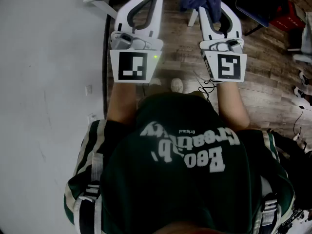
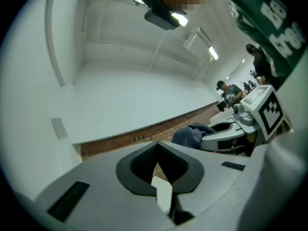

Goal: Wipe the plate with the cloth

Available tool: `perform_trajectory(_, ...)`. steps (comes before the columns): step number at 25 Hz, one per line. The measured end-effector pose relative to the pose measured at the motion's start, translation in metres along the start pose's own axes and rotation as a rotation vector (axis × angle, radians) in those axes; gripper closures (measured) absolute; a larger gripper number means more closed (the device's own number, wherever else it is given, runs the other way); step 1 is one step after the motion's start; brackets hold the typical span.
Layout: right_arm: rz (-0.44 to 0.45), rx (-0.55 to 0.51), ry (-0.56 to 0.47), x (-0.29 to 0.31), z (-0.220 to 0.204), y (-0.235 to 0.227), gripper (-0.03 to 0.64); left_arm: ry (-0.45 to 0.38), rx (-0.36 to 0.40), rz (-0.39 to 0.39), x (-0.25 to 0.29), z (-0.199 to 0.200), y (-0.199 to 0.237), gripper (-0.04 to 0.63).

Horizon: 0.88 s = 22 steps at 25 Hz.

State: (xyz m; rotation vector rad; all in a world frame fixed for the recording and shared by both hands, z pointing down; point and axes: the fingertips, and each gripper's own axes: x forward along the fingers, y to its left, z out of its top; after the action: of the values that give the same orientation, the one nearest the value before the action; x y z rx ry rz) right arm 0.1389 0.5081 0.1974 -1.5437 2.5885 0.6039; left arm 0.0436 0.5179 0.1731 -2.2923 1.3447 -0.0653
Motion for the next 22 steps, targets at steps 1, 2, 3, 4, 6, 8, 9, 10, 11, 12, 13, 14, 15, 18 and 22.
perform_trajectory(1, 0.002, -0.001, -0.003, 0.0, 0.0, 0.0, 0.555, -0.003, -0.004, 0.002, 0.0, 0.0, 0.0, 0.597)
perform_trajectory(2, 0.004, -0.002, -0.006, 0.0, 0.0, 0.001, 0.555, -0.004, -0.008, 0.004, -0.001, 0.001, -0.001, 0.597)
perform_trajectory(3, 0.005, -0.003, -0.009, 0.0, 0.001, 0.001, 0.555, -0.003, -0.014, 0.006, -0.001, 0.0, -0.001, 0.597)
perform_trajectory(4, 0.005, -0.003, -0.012, 0.0, 0.001, 0.0, 0.555, 0.0, -0.018, 0.007, -0.002, 0.0, -0.002, 0.597)
perform_trajectory(6, 0.009, 0.0, -0.022, 0.0, 0.002, 0.0, 0.555, 0.002, -0.021, 0.01, -0.002, 0.0, -0.003, 0.597)
perform_trajectory(8, 0.017, 0.008, -0.033, 0.0, 0.003, 0.0, 0.555, -0.004, -0.017, 0.014, -0.002, 0.002, -0.003, 0.597)
perform_trajectory(9, 0.022, 0.011, -0.037, 0.0, 0.003, 0.001, 0.555, -0.004, -0.011, 0.016, -0.002, 0.003, -0.003, 0.597)
perform_trajectory(10, 0.025, 0.011, -0.038, 0.0, 0.003, 0.001, 0.555, -0.002, 0.0, 0.015, -0.002, 0.003, -0.003, 0.597)
perform_trajectory(11, 0.027, 0.01, -0.039, 0.001, 0.002, 0.001, 0.555, 0.0, 0.013, 0.013, -0.001, 0.003, -0.003, 0.597)
perform_trajectory(12, 0.029, 0.01, -0.041, 0.001, 0.002, 0.001, 0.555, 0.001, 0.021, 0.013, -0.001, 0.003, -0.003, 0.597)
perform_trajectory(13, 0.03, 0.011, -0.042, 0.001, 0.002, 0.001, 0.555, 0.001, 0.021, 0.017, -0.001, 0.003, -0.003, 0.597)
perform_trajectory(14, 0.031, 0.012, -0.044, 0.001, 0.002, 0.001, 0.555, 0.002, 0.016, 0.022, -0.002, 0.003, -0.002, 0.597)
perform_trajectory(15, 0.033, 0.013, -0.046, 0.002, 0.002, 0.002, 0.555, 0.003, 0.011, 0.027, -0.003, 0.002, -0.001, 0.597)
perform_trajectory(18, 0.035, 0.013, -0.051, 0.004, 0.004, 0.001, 0.555, 0.001, 0.01, 0.036, -0.001, 0.002, 0.003, 0.597)
perform_trajectory(22, 0.034, 0.018, -0.052, 0.009, 0.001, -0.007, 0.555, -0.002, -0.001, 0.045, 0.007, 0.001, 0.005, 0.597)
